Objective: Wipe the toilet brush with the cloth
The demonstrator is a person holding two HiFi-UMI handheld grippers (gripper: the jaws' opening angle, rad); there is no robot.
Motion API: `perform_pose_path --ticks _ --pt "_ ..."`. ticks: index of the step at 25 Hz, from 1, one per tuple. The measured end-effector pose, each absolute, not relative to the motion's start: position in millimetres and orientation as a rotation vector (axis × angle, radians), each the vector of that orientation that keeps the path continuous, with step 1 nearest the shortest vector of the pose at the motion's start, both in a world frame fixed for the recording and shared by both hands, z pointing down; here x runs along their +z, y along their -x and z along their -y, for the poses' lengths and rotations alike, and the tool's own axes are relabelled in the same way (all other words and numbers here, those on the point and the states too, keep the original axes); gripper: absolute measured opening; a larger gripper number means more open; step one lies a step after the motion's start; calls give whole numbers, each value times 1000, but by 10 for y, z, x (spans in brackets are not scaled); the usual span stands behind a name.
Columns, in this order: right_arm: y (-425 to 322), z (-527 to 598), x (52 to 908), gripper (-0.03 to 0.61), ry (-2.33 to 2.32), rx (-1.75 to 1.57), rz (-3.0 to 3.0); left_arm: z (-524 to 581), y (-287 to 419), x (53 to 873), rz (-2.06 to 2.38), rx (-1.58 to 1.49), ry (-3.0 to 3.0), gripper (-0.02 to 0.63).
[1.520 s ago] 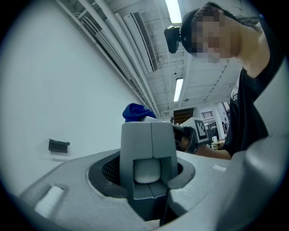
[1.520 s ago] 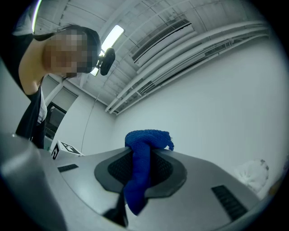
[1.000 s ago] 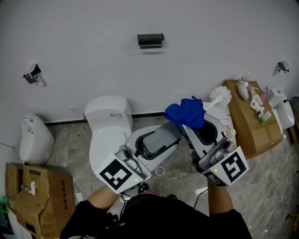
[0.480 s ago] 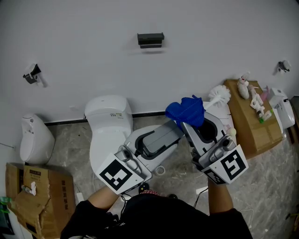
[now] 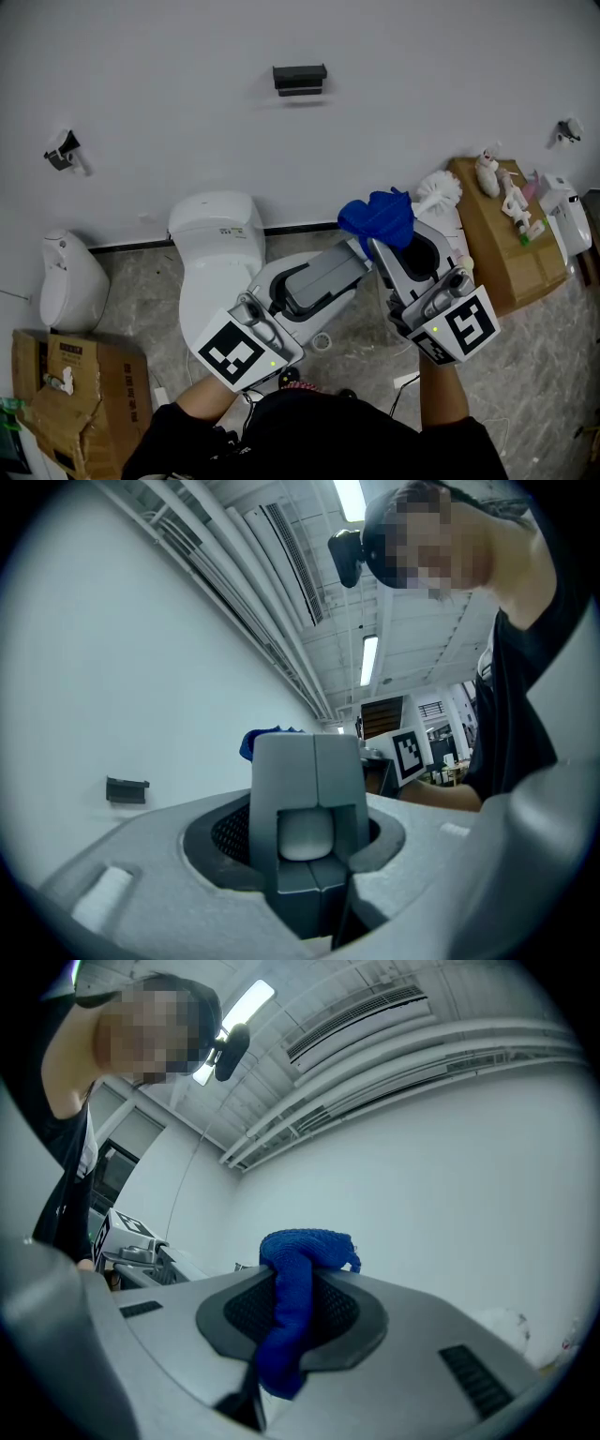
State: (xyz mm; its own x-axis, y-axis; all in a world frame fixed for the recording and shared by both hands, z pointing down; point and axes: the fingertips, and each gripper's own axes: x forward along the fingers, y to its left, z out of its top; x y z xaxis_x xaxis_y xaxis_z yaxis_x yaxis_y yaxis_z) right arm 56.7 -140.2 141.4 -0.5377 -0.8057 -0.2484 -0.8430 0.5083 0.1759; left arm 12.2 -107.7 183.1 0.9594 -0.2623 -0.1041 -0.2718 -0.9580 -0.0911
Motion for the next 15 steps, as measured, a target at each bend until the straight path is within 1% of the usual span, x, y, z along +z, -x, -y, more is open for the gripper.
perform_pose_path --ticks 15 --pt "-843 1540 1460 74 1559 403 -2550 1063 -96 1836 -398 125 2993 186"
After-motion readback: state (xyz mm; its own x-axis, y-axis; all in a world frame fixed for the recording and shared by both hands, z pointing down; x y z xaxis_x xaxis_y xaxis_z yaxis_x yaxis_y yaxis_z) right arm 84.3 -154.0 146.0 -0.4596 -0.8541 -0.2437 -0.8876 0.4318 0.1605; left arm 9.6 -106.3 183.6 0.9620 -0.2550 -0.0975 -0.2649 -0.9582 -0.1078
